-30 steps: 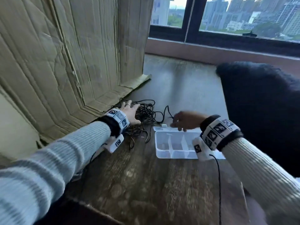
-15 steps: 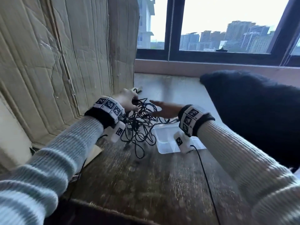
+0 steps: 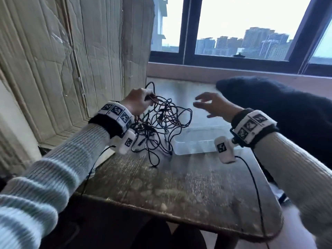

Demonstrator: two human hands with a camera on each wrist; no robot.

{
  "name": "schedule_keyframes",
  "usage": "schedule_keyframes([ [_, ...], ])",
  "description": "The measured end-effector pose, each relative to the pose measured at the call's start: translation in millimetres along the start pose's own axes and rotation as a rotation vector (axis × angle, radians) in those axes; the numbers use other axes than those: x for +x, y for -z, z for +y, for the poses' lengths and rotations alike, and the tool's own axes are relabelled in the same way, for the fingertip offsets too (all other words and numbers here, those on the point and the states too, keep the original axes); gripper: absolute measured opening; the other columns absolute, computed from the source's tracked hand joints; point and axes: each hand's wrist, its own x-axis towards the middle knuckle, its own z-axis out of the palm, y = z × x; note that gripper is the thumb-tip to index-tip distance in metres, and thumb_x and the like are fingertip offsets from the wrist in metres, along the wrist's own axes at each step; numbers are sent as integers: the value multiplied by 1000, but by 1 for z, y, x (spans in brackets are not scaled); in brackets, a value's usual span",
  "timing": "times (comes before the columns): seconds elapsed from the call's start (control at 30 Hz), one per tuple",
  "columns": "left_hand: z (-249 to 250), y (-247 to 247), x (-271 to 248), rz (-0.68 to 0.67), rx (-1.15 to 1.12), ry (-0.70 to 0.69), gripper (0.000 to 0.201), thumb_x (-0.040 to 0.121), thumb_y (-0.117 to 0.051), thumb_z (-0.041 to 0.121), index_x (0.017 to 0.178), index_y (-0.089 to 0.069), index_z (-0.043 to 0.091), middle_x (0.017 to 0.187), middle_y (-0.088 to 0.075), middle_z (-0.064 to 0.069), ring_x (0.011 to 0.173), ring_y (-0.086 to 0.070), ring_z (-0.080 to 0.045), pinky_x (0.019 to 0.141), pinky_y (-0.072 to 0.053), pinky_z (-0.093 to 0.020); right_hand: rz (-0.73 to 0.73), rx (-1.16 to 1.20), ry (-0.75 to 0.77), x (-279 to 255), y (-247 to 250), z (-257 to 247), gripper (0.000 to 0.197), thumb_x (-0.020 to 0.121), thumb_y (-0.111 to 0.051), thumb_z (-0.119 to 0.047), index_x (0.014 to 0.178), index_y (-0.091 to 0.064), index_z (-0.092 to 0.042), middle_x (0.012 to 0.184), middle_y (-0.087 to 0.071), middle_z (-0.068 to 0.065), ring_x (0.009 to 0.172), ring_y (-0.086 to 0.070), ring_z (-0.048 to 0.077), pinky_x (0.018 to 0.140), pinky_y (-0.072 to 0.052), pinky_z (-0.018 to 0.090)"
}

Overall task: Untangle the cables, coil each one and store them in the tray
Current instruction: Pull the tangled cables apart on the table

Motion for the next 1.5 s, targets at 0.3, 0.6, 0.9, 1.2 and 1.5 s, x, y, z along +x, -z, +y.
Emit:
schedule_keyframes([
  [0.3, 10, 2, 0, 101, 87, 148, 27, 96, -49, 15, 118, -61, 5, 114, -65, -14, 89, -56, -22, 79, -44, -26, -217, -983, -148, -16, -8, 62, 16, 76, -73, -22, 82, -73, -8, 78, -67, 7, 70, -58, 19, 64, -51, 25],
  [0.6, 24, -4, -11, 95, 12, 172, 29, 94, -49, 9, 122, -58, 6, 116, -64, -10, 97, -58, -23, 76, -42, -23, -67, -600, -57, 14, -5, 47, 64, 87, -69, -27, 144, -41, -16, 143, -49, 7, 90, -62, 24, 89, -47, 29],
  [0.9, 40, -24, 16, 202, -75, 7, 33, 87, -50, 12, 118, -57, 9, 111, -66, -8, 98, -60, -22, 83, -45, -26, -166, 123, 134, 15, -25, -5, 15, 92, -62, -14, 104, -68, -8, 82, -70, 7, 68, -67, 17, 61, -55, 29],
  [1.2, -16, -12, 45, -304, 351, 284, 89, 79, -59, 54, 148, -17, 20, 153, -16, -23, 129, -40, -37, 99, -43, -41, 250, 532, 269, 24, 16, -22, 16, 91, -61, -8, 97, -70, 3, 68, -54, 8, 58, -48, 13, 61, -47, 22],
  [1.5, 85, -59, 43, -326, -478, -212, 51, 85, -70, 17, 127, -51, -4, 103, -70, -11, 73, -69, -1, 64, -52, -11, 370, 602, 377, 0, 19, -68, 20, 85, -68, -8, 101, -71, 4, 82, -65, 12, 75, -59, 20, 79, -59, 34],
])
